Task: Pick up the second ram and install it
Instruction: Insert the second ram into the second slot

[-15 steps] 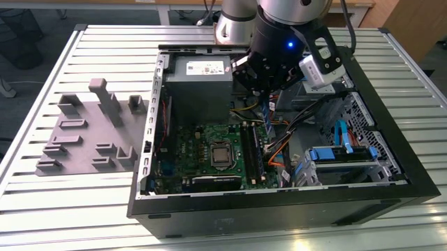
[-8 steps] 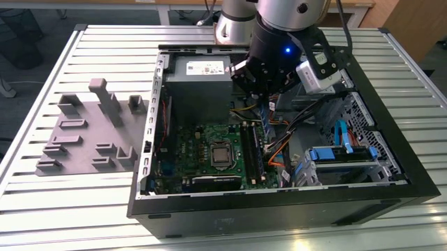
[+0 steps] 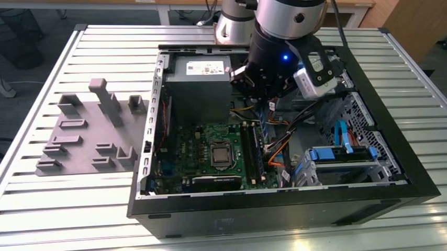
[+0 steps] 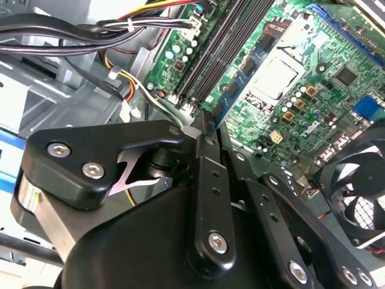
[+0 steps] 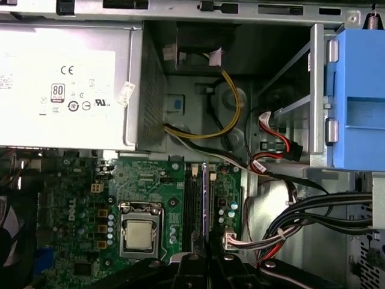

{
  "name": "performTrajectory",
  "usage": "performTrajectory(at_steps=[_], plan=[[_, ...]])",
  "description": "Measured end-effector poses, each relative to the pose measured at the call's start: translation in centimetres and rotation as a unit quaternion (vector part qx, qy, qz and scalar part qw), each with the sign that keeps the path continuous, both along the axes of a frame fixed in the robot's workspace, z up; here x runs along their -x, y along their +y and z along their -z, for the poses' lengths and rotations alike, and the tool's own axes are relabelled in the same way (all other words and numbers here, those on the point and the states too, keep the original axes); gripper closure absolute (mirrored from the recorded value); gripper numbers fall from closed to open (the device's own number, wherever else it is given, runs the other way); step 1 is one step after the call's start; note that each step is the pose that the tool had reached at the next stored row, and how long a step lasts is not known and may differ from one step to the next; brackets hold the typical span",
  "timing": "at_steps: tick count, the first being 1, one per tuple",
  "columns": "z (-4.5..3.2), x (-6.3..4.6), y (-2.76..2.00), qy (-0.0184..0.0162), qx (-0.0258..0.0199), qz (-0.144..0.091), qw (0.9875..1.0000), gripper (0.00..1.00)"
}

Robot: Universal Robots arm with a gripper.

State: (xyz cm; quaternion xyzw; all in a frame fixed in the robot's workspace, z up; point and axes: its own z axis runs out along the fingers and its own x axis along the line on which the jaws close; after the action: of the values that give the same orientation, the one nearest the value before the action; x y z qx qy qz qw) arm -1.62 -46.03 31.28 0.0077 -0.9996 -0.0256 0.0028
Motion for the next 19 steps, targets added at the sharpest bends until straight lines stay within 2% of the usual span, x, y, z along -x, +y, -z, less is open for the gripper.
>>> performTrajectory(at_steps=[3,5,11,13,16,19], plan=[[0.14,0.0,0.0,0.0,0.01,0.0,0.9999,0.86],[0.39,0.0,0.0,0.0002,0.0126,0.0,0.9999,0.86],[1.33,0.1,0.0,0.0007,0.0126,0.007,0.9999,0.86],[1.62,0.2,0.0,0.0026,0.0127,0.007,0.9999,0.86],[1.94,0.3,0.0,0.0093,0.0127,0.007,0.9999,0.86],[2.29,0.3,0.0,0.0103,0.0128,0.007,0.9998,0.86]])
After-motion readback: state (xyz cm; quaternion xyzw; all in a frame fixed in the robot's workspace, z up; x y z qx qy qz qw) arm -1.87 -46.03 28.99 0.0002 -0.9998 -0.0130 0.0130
